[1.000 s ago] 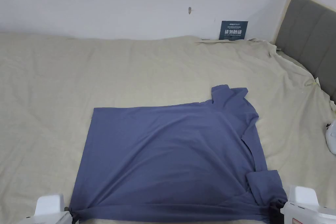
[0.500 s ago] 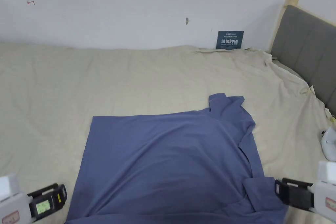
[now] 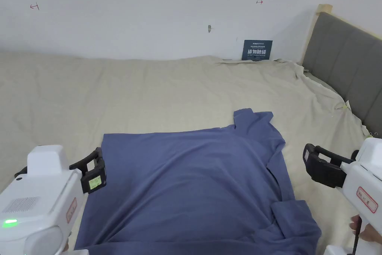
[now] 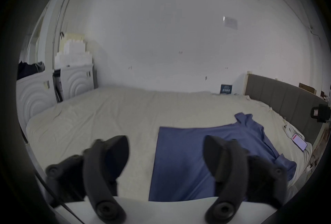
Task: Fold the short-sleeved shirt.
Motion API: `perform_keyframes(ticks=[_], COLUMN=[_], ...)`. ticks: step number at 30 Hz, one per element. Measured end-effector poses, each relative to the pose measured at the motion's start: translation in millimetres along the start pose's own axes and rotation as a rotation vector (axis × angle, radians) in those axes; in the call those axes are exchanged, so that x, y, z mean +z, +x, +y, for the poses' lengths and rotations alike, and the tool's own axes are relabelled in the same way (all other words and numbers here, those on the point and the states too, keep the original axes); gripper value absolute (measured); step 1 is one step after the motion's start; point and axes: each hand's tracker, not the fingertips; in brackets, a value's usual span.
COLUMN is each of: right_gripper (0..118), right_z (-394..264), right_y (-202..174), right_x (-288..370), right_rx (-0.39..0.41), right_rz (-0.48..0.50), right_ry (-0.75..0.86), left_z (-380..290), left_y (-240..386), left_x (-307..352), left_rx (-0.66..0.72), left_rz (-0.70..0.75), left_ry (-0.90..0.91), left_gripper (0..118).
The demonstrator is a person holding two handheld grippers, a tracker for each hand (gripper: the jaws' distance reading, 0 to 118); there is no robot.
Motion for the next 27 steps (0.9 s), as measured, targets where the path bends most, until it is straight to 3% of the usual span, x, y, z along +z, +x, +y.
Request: perform_keyframes(ticks=[4,7,21,27], right_gripper=[38,4,0,0], right_z=[-5,-8,-14,3], right_y=[-10,-16,-22,-14], right_x=[4,3,-1,-15], right_rx=[-0.011,0.003,0.047,0.048], right_rz=[0.03,0.029,0.023,0.006], right_ry=[0.029,0.032,-0.008,-0.175], left_z=[-4,-5,-15,-17], left_y=[0,-2,-3,-3], left_x=[1,-1,-2,-6], left_rx=[-0.011,-0.004,0.002,-0.006], left_rz=[-0.017,-0.03,-0.042,-0.053], left_ry=[0.031,0.042,-0.009,-0.018], left_gripper=[22,3,0,0])
